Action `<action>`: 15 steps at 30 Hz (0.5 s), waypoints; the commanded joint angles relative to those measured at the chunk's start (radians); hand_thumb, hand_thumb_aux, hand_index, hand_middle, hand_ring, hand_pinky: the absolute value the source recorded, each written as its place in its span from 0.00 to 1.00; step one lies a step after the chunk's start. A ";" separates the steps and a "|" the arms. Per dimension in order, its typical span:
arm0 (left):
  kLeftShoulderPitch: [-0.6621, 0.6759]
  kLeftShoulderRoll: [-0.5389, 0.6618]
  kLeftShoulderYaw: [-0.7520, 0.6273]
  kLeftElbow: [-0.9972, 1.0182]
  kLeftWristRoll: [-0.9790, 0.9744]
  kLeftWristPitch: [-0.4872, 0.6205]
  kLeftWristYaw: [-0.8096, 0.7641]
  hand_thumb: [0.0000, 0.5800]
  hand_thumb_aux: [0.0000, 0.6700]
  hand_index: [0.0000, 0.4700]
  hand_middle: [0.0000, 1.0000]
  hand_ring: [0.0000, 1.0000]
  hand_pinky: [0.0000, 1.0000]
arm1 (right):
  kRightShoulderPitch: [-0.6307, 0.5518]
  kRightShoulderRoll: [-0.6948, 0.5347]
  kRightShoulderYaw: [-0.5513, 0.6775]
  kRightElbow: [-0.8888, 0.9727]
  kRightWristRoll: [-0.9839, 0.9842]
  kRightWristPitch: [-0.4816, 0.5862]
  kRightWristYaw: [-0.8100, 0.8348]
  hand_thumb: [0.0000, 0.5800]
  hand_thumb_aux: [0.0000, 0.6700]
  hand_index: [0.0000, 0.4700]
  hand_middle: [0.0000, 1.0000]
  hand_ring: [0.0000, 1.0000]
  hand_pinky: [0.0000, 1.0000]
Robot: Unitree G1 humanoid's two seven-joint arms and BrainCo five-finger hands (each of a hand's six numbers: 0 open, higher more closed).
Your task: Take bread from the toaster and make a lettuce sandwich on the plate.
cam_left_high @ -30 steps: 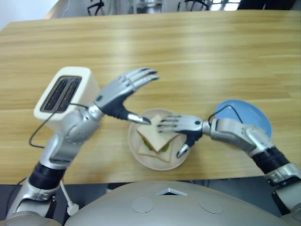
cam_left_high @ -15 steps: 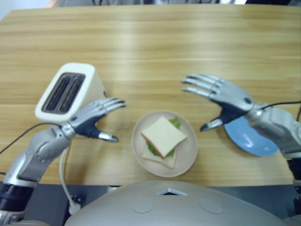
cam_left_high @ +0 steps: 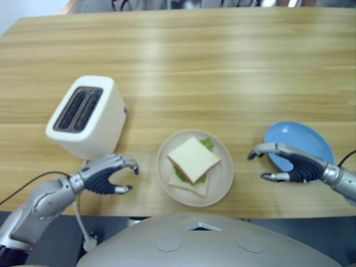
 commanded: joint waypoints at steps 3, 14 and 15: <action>-0.044 -0.059 -0.155 0.110 0.105 -0.018 -0.014 1.00 1.00 0.98 1.00 1.00 1.00 | -0.018 0.028 0.100 -0.043 -0.065 0.069 0.123 1.00 1.00 0.98 1.00 1.00 1.00; -0.059 -0.050 -0.310 0.192 0.134 -0.066 -0.054 1.00 1.00 0.98 1.00 1.00 1.00 | -0.030 0.070 0.243 -0.040 -0.129 0.111 0.265 1.00 1.00 0.98 1.00 1.00 1.00; -0.070 -0.059 -0.315 0.198 0.128 -0.066 -0.050 1.00 1.00 0.98 1.00 1.00 1.00 | -0.029 0.075 0.255 -0.037 -0.136 0.112 0.273 1.00 1.00 0.98 1.00 1.00 1.00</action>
